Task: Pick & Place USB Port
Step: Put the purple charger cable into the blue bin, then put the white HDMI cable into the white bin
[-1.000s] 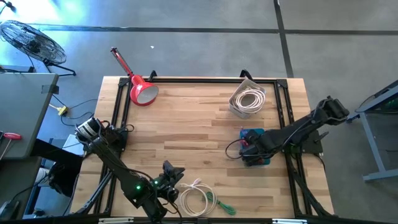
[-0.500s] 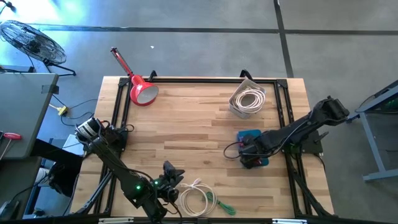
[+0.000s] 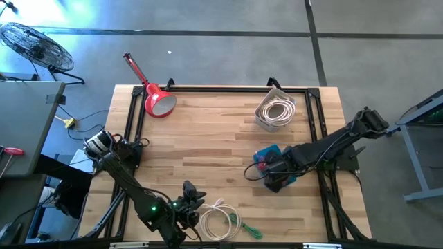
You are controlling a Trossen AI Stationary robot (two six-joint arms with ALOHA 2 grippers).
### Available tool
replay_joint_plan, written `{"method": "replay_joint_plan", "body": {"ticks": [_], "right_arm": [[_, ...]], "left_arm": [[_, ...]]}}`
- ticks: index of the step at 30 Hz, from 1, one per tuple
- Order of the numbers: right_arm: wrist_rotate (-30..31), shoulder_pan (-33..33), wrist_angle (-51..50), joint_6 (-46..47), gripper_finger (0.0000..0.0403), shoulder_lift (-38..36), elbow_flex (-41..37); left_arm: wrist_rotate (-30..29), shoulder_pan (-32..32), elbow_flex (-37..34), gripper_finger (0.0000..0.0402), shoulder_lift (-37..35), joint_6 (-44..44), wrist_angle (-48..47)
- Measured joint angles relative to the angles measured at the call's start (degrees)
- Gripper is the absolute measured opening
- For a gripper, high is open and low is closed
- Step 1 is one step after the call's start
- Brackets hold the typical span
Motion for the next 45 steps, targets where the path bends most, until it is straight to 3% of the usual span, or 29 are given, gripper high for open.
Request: {"method": "replay_joint_plan", "body": {"ticks": [8,19,24,28,34,40,45], "right_arm": [[1.5,0.0,-13.5,4.5,0.0046,0.0,5.4],[4.7,0.4,-15.4,3.7,0.0023,0.0,6.0],[9.0,2.3,-15.4,2.4,0.0018,0.0,6.0],[12.8,3.8,-15.5,2.2,0.0016,0.0,6.0],[16.2,5.5,-15.4,2.0,0.0016,0.0,6.0],[17.1,8.4,-15.4,2.5,0.0016,0.0,6.0],[19.7,11.9,-15.4,4.4,0.0016,0.0,6.0]], "left_arm": [[0.6,0.0,0.0,0.0156,0.0,0.0,0.0],[1.0,0.0,0.4,0.0156,0.0,2.8,0.7],[13.8,0.0,3.6,0.0156,0.0,4.0,3.7],[24.5,1.7,4.8,0.0161,0.0,-2.6,6.9],[28.1,5.6,4.8,0.0214,0.0,-11.6,3.3],[30.3,9.0,4.7,0.0283,0.4,-13.1,3.0],[34.7,11.6,4.7,0.0299,2.8,-13.3,3.9]]}}
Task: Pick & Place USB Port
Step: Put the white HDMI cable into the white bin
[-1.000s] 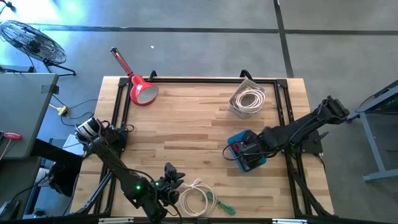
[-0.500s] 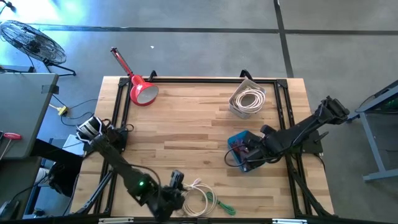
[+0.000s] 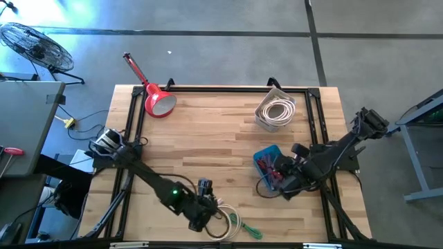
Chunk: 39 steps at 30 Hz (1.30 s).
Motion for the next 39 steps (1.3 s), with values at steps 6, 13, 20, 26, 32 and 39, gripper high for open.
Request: {"method": "replay_joint_plan", "body": {"ticks": [6,13,20,26,32,39], "right_arm": [[2.8,3.6,0.0,1.2,0.0016,0.0,0.0],[4.5,5.9,0.3,3.7,0.0016,0.0,-0.3],[4.1,6.7,3.5,3.9,0.0016,0.0,-3.8],[1.5,6.6,7.0,3.8,0.0016,0.1,-8.0],[-0.3,6.6,9.1,3.8,0.0016,0.1,-10.7],[0.3,7.6,9.6,3.7,0.0016,0.0,-10.7]], "left_arm": [[8.2,2.8,0.0,0.03,4.6,-0.1,1.2],[14.5,5.0,0.0,0.03,8.3,-0.2,4.5],[15.9,6.1,0.0,0.03,10.4,-0.3,4.7],[9.8,6.8,0.1,0.03,12.1,0.2,5.3],[10.4,7.5,0.3,0.0269,14.6,1.3,5.4],[11.6,7.5,0.3,0.0118,16.4,0.9,6.1]]}}
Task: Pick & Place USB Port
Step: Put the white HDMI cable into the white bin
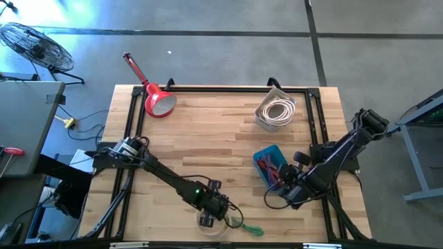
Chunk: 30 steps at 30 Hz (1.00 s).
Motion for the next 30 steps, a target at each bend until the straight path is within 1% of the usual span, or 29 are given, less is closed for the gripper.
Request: {"method": "replay_joint_plan", "body": {"ticks": [2,3,6,13,16,19,23,26,27,29,30], "right_arm": [[0.8,0.5,0.0,0.0,0.0016,0.0,0.0],[1.4,0.7,0.0,0.0,0.0016,0.0,0.0],[2.6,1.4,0.0,0.0,0.0016,0.0,0.0],[5.2,3.1,0.1,-0.1,0.0016,0.0,0.2],[7.8,4.0,0.0,-0.9,0.0016,0.0,1.3],[11.2,5.2,-0.1,-3.4,0.0016,0.0,2.9],[16.6,6.3,-0.4,-8.0,0.0016,0.0,5.4],[21.9,6.5,-0.8,-11.1,0.0016,0.0,6.9],[23.7,6.5,-1.1,-11.9,0.0016,-0.1,7.3],[27.3,6.4,-2.0,-12.9,0.0016,-0.1,8.0],[29.0,6.4,-2.3,-13.5,0.0016,-0.1,8.2]], "left_arm": [[-0.4,0.1,0.0,0.0051,0.1,0.1,0.1],[-0.7,0.1,0.0,0.0043,0.1,0.6,0.1],[-2.6,0.0,-0.1,0.0045,0.1,0.8,0.2],[-3.2,0.0,-0.1,0.0045,-1.1,2.6,-0.1],[-6.8,0.1,-0.4,0.0045,-3.1,4.3,-0.9],[-12.8,0.7,-0.8,0.0045,-6.0,9.3,-3.8],[-21.7,2.8,-0.5,0.0045,-12.0,15.3,-8.5],[-23.3,6.7,-0.5,0.0045,-15.2,20.3,-8.5],[-23.4,8.3,-0.5,0.0045,-16.3,22.4,-7.2],[-22.9,11.7,-0.4,0.0045,-18.3,27.6,-4.2],[-21.6,13.6,-0.4,0.0045,-18.9,30.7,-2.7]]}}
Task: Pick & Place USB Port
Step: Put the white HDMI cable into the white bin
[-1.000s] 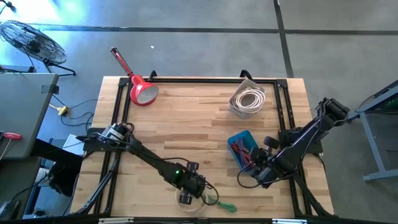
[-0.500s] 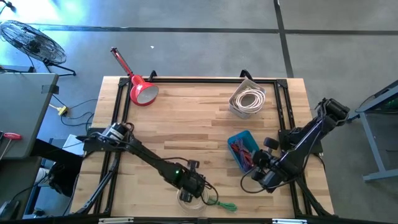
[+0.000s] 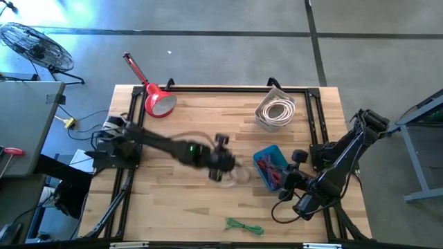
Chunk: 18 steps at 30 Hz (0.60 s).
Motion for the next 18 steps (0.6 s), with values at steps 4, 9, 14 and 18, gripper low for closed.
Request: {"method": "replay_joint_plan", "body": {"ticks": [4,9,14,18], "right_arm": [[4.8,0.0,-2.1,-1.2,0.0016,-0.4,0.0],[8.9,0.1,-6.3,-1.2,0.0016,-0.7,0.0],[10.6,0.1,-9.4,-1.2,0.0013,-1.3,0.0],[10.7,0.1,-11.2,0.2,0.0003,-1.9,-0.1]], "left_arm": [[9.5,8.3,0.0,0.0045,-1.0,10.0,7.7],[24.9,19.2,0.0,0.0045,-1.1,14.9,18.3],[39.0,28.3,0.0,0.0045,-0.8,14.7,28.2],[46.7,31.9,0.1,0.0045,-0.8,14.3,33.4]]}}
